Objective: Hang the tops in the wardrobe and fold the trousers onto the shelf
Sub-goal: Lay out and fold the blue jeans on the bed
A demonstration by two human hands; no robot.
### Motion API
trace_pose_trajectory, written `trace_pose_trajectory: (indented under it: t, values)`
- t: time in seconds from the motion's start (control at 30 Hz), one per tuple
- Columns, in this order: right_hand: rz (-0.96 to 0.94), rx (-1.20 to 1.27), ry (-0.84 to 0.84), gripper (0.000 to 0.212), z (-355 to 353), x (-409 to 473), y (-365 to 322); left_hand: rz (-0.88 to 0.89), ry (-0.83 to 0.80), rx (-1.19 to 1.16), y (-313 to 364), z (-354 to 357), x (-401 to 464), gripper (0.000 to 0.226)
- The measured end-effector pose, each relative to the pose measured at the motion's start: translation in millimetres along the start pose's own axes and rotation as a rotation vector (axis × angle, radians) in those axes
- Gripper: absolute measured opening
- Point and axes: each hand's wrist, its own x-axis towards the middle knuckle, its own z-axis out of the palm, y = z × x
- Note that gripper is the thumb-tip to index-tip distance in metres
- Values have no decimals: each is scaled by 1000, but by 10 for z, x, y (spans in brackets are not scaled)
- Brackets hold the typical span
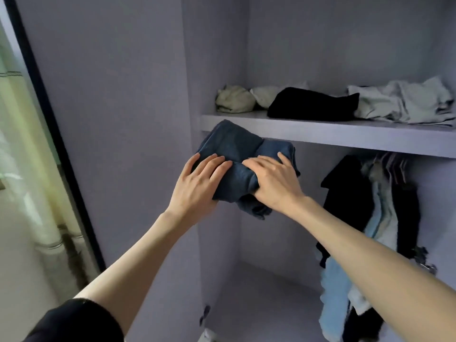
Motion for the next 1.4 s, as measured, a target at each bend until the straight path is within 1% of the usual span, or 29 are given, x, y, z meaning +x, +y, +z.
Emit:
trace_pose_trajectory:
  t: [0.1,0.3,0.43,0.6,0.67,0.73,0.77,0.8,0.83,0.87,0.9,0.93,0.97,1.0,1.03,1.1,1.2,1.27,1.33,1.4]
  values:
    - [50,-102,51,60,-133,281,342,55,67,-48,-55,252,517,74]
    - [71,-262,162,57,-350,921,1064,133,200,-96,-142,730,1560,75]
    - [81,-335,202,57,-580,1480,1630,159,288,-101,-185,1028,2415,69]
    - [71,-429,176,57,-1042,2199,2336,135,372,-122,-121,1280,3487,69]
    - [79,-452,140,64,-1196,2499,2614,110,380,-127,-91,1388,3881,70]
    - [175,-473,30,82,-1200,2684,2830,81,314,-109,-37,1563,4111,74]
    - [250,-480,-46,92,-1127,2762,2949,73,248,-109,-4,1718,4222,76]
    - [326,-463,-129,99,-1002,2775,3045,68,144,-119,38,1884,4255,79]
    - [396,-399,-196,100,-851,2759,3136,74,12,-152,68,2047,4269,80]
    - [451,-288,-227,97,-690,2720,3216,88,-108,-217,71,2204,4273,79]
    - [494,-157,-224,90,-536,2676,3279,108,-181,-286,41,2338,4282,76]
    - [507,-57,-187,81,-408,2643,3328,129,-206,-347,-25,2425,4305,73]
    - [499,-24,-135,71,-318,2626,3355,152,-208,-390,-108,2472,4338,73]
    - [489,-49,-91,64,-262,2624,3377,178,-209,-419,-186,2507,4380,74]
    - [475,-87,-62,61,-242,2627,3381,203,-213,-425,-247,2507,4410,76]
    - [463,-126,-65,66,-231,2629,3369,225,-203,-423,-298,2532,4450,81]
    - [444,-117,-143,91,-202,2501,3327,208,-99,-405,-270,2584,4459,71]
    - [393,-259,-161,105,-158,2379,3316,200,-38,-413,-273,2631,4471,64]
    - [354,-377,-118,105,-150,2330,3316,198,-34,-473,-297,2641,4497,60]
    - [328,-436,-76,99,-209,2382,3323,204,-48,-539,-328,2631,4517,57]
